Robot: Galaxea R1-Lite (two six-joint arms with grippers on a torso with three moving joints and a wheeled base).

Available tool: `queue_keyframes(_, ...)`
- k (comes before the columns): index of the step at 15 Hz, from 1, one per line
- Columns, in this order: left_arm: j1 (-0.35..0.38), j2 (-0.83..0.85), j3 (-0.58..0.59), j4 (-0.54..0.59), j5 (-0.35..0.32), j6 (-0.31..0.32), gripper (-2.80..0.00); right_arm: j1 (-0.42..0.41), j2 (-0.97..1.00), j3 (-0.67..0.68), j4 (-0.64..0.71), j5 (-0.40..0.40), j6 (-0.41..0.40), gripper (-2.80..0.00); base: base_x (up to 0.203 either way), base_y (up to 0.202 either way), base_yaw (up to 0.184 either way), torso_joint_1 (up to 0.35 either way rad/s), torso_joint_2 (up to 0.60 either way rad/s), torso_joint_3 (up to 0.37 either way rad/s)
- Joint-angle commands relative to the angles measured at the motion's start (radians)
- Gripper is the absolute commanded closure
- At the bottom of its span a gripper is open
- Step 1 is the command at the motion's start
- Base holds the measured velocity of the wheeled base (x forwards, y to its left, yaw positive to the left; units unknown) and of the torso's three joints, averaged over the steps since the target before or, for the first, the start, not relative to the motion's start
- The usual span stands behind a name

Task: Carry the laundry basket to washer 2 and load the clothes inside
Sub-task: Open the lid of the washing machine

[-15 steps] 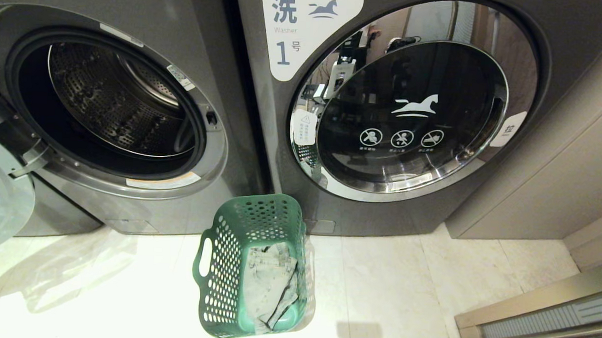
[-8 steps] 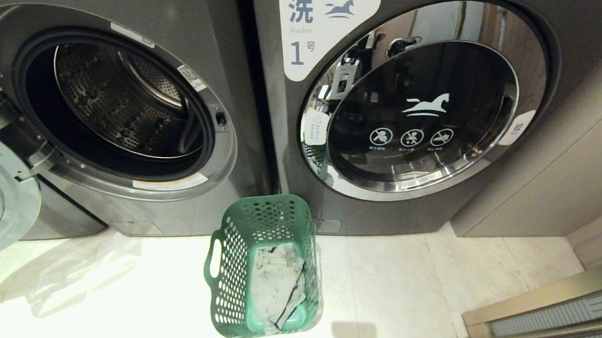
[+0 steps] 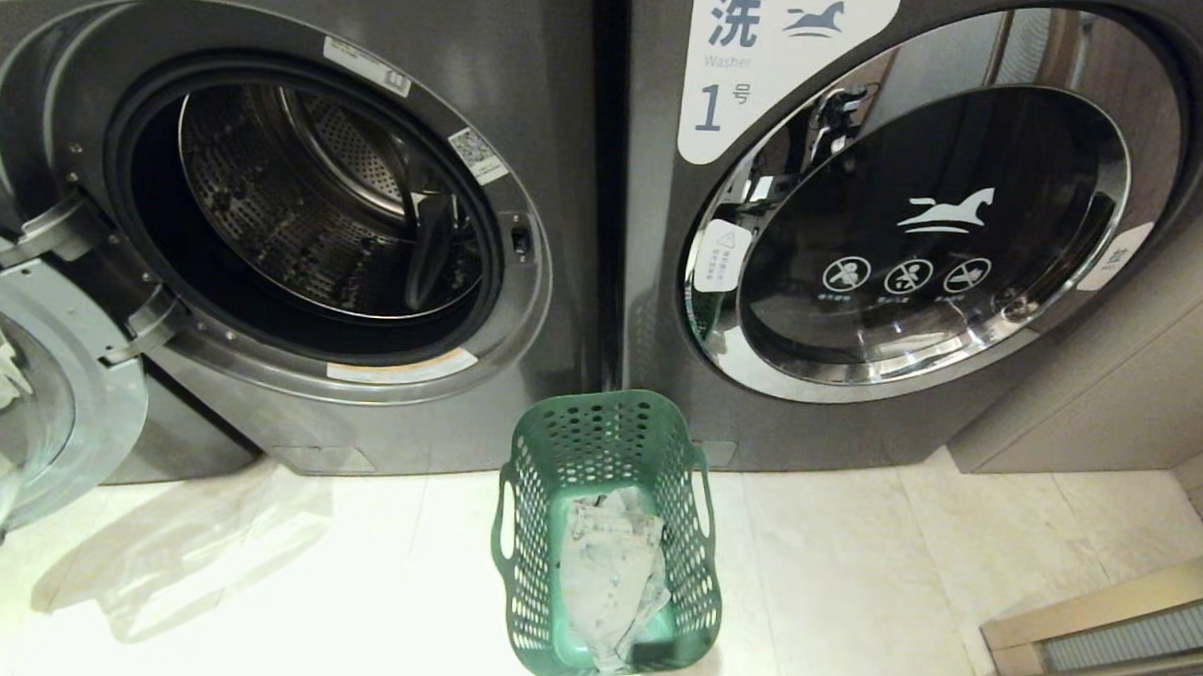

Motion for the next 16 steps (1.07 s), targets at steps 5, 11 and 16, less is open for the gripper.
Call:
queue_keyframes(5, 0.001, 0.000, 0.002, 0.000, 0.000, 0.002, 0.00, 0.000, 0.001, 0.000, 0.002, 0.000, -0.002, 0.00, 0.000, 0.195, 0.000, 0.002, 0.00, 0.003)
queue_keyframes(11, 0.001, 0.000, 0.002, 0.000, 0.000, 0.003, 0.00, -0.001, 0.001, 0.000, 0.002, 0.000, -0.002, 0.00, 0.000, 0.196, -0.001, 0.004, 0.00, 0.002)
queue_keyframes(16, 0.001, 0.000, 0.002, 0.000, 0.000, 0.004, 0.00, -0.001, 0.001, 0.000, 0.002, 0.000, -0.002, 0.00, 0.000, 0.196, 0.000, 0.002, 0.00, 0.002)
